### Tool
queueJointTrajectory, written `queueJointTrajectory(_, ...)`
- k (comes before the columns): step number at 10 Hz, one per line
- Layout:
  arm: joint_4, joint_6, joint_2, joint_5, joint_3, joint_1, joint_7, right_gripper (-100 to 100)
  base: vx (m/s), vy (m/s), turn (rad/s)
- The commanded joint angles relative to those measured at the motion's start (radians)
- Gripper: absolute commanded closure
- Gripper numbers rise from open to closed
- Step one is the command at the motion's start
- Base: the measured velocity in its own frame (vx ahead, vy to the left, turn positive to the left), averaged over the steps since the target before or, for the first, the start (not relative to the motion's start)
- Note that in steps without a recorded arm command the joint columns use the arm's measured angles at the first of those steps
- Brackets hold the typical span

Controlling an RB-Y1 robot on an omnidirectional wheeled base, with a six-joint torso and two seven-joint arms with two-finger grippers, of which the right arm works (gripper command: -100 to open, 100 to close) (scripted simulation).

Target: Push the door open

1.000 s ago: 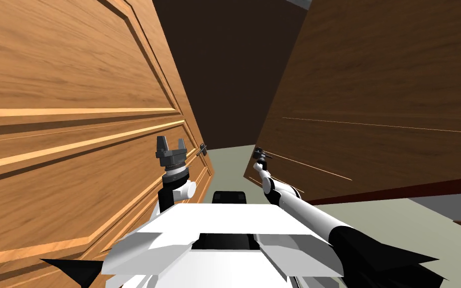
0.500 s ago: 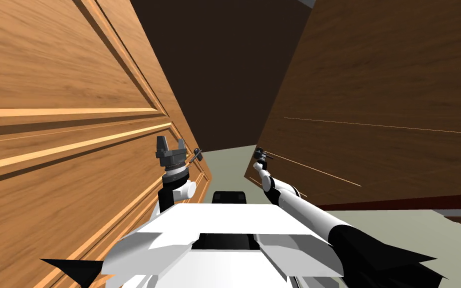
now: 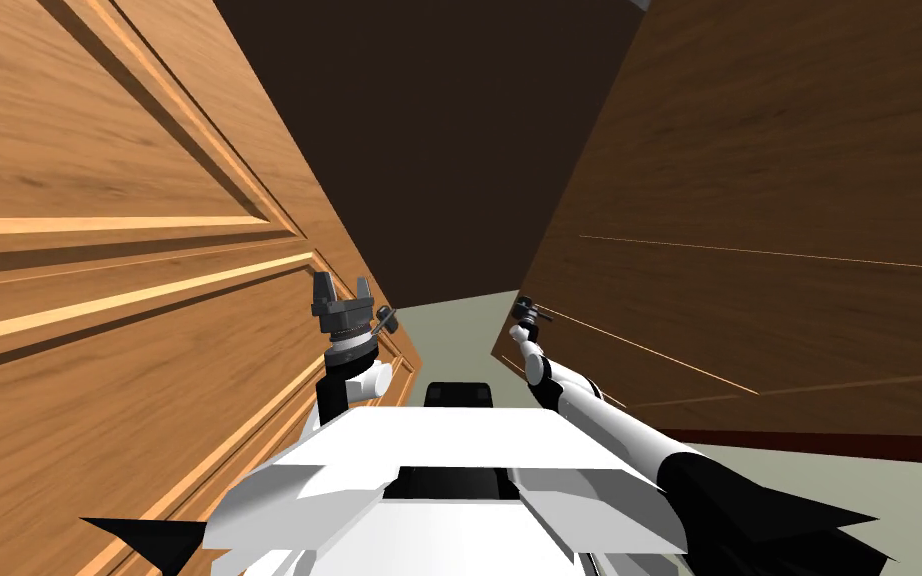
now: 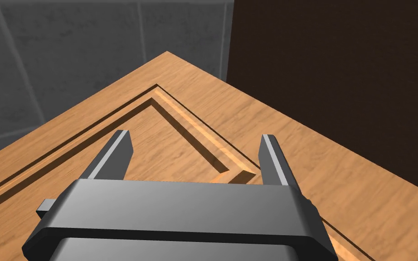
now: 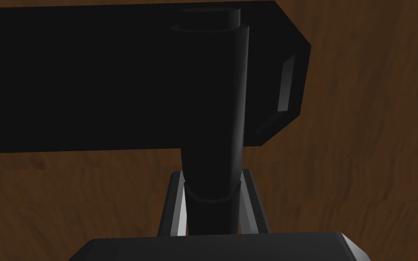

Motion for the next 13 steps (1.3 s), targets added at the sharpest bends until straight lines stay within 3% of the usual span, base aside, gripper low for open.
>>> queueJointTrajectory(1,0.05,-0.026,-0.023,-0.004,-0.006,-0.023,-0.002,100,0.131,-0.005,-0.027)
queueJointTrajectory(4,0.064,-0.035,-0.032,-0.019,-0.033,-0.022,0.018,100,0.119,0.001,-0.023)
queueJointTrajectory(5,0.095,-0.035,-0.032,-0.019,-0.033,-0.022,0.018,100,0.082,-0.003,-0.016)
queueJointTrajectory(7,0.055,-0.035,-0.032,-0.019,-0.033,-0.022,0.018,100,0.0,-0.009,0.001)
queueJointTrajectory(8,0.057,-0.043,-0.039,-0.03,-0.054,-0.021,0.033,100,0.094,0.003,-0.006)
queueJointTrajectory(13,0.07,-0.049,-0.045,-0.033,-0.057,-0.024,0.032,100,0.069,-0.007,-0.015)
